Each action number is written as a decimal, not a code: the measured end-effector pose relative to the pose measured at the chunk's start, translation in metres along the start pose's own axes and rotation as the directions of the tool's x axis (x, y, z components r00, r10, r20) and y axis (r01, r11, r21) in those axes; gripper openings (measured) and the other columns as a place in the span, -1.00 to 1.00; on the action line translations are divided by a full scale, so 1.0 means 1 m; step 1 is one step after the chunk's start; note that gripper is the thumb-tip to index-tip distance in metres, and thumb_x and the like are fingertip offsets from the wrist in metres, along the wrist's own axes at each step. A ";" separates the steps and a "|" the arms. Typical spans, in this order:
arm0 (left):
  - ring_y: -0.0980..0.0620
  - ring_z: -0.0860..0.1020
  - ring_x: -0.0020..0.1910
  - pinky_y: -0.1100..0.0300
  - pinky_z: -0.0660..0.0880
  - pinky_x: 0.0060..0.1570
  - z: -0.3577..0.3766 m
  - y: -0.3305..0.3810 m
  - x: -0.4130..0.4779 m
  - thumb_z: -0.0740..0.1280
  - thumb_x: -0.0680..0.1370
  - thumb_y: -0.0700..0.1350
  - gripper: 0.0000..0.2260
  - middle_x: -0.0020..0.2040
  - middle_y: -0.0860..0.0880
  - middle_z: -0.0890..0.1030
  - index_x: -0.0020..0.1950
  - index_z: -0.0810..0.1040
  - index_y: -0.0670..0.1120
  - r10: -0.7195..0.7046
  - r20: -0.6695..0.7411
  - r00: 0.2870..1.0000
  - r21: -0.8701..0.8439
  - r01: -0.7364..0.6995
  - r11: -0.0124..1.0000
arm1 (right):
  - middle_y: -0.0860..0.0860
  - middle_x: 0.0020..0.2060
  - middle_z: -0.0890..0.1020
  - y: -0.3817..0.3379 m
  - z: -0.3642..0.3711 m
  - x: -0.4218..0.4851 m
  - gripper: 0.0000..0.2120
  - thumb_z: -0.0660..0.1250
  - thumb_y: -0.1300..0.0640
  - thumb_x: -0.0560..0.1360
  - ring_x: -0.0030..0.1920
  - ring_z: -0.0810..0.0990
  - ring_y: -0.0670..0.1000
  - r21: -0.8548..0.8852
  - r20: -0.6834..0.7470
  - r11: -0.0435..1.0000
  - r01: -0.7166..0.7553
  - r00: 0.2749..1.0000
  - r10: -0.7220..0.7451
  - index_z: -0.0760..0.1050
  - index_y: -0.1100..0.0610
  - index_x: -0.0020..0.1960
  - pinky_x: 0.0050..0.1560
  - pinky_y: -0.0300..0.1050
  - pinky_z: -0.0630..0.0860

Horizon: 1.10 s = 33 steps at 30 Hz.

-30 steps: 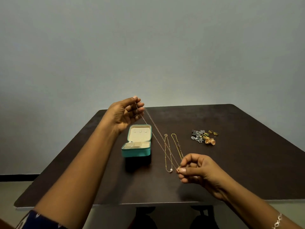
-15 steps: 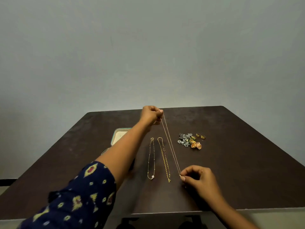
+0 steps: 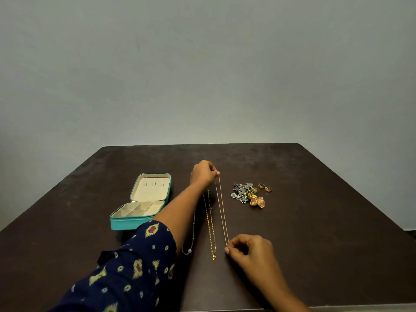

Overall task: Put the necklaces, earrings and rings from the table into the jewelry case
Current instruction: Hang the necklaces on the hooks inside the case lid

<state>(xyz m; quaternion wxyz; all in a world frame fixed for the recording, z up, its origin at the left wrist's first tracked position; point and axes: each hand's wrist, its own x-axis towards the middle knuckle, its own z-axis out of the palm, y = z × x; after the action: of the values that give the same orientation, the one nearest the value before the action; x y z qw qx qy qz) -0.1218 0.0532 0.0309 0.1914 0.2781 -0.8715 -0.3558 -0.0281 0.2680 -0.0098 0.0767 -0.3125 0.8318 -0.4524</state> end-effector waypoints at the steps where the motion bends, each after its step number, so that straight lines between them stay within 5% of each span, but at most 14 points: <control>1: -0.09 0.59 -0.04 0.15 0.42 -0.10 0.002 -0.001 0.001 0.38 0.48 -0.12 -0.88 -0.08 -0.14 0.66 -0.22 0.57 -0.13 -0.003 0.017 1.000 0.032 0.003 0.999 | 0.03 -0.39 0.62 0.001 0.000 0.001 -0.91 0.41 0.15 0.40 -0.37 0.49 -0.24 -0.004 0.007 1.000 -0.003 1.000 0.003 0.59 0.06 -0.29 -0.34 -0.39 0.36; 8: -0.06 0.54 0.06 0.01 0.34 0.16 0.013 -0.015 0.004 0.36 0.49 -0.07 -0.91 -0.03 -0.07 0.65 -0.16 0.56 -0.08 -0.012 0.079 0.997 0.231 -0.007 0.973 | 0.05 -0.35 0.65 0.005 0.003 0.006 -0.91 0.41 0.14 0.36 -0.38 0.48 -0.19 -0.042 0.028 0.999 -0.019 0.999 0.020 0.58 0.01 -0.32 -0.35 -0.36 0.35; 17: -0.01 0.51 0.06 0.02 0.26 0.12 0.014 -0.021 0.004 0.38 0.47 -0.04 -0.91 -0.07 -0.02 0.65 -0.17 0.58 -0.04 0.038 0.079 0.996 0.231 -0.055 0.971 | 0.00 -0.50 0.50 0.005 0.002 0.006 -0.78 0.37 0.22 0.34 -0.42 0.45 -0.18 -0.039 0.037 0.999 0.017 0.999 -0.016 0.50 -0.04 -0.40 -0.41 -0.38 0.30; 27: 0.01 0.57 -0.07 0.14 0.48 -0.01 -0.018 -0.024 -0.024 0.33 0.51 -0.23 -0.92 -0.09 -0.09 0.65 -0.09 0.62 -0.16 0.049 -0.161 0.986 -0.278 -0.093 0.956 | 0.01 -0.46 0.45 0.004 0.001 0.001 -0.88 0.38 0.25 0.40 -0.47 0.35 -0.17 0.144 -0.001 0.986 0.083 0.996 -0.084 0.50 0.11 -0.28 -0.41 -0.38 0.30; 30: 0.01 0.57 -0.11 0.14 0.49 -0.04 -0.032 -0.032 -0.035 0.33 0.50 -0.26 -0.92 -0.10 -0.12 0.65 -0.12 0.62 -0.15 0.052 -0.184 0.982 -0.323 -0.111 0.940 | 0.04 -0.44 0.51 0.009 0.005 0.000 -0.87 0.37 0.20 0.40 -0.43 0.39 -0.12 0.008 -0.054 0.982 0.187 0.981 -0.187 0.48 0.05 -0.29 -0.41 -0.35 0.29; 33: 0.03 0.53 -0.14 0.15 0.46 -0.08 -0.052 -0.034 -0.036 0.33 0.49 -0.28 -0.92 -0.09 -0.14 0.64 -0.10 0.62 -0.17 0.048 -0.179 0.983 -0.331 -0.107 0.937 | -0.12 -0.38 0.49 0.009 0.011 -0.002 -0.95 0.25 0.02 0.37 -0.33 0.39 -0.13 -0.343 -0.092 0.870 0.354 0.909 -0.407 0.41 -0.04 -0.26 -0.39 -0.40 0.26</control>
<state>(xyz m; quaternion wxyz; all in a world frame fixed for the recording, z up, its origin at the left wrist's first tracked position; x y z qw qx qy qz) -0.0547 0.0291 0.0361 0.3232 0.2353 -0.7881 -0.4680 -0.0259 0.2650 -0.0244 -0.1329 -0.4412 0.8189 -0.3422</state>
